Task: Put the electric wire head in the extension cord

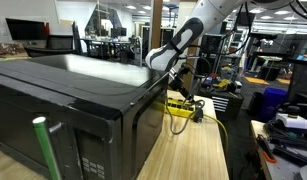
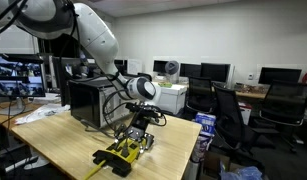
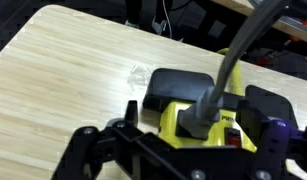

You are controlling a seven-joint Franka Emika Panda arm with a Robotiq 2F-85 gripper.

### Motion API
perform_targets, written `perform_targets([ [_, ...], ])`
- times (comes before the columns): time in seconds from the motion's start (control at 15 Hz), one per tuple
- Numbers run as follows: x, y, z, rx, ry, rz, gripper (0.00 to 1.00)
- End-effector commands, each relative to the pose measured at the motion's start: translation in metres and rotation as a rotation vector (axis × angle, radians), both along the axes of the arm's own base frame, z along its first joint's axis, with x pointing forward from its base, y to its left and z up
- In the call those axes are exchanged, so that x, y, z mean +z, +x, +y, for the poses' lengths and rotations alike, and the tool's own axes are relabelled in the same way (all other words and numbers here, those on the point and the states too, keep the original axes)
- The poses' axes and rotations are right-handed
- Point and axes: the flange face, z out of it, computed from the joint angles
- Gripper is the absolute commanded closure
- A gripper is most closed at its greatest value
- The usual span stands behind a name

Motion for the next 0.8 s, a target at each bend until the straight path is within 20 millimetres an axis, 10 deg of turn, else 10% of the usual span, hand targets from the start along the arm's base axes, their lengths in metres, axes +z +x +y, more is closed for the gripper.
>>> perform_targets([
  [0.0,0.033,-0.002,0.013,-0.019,0.033,-0.087,0.0],
  [0.73,0.063,-0.007,0.032,0.018,-0.001,-0.452,0.0],
])
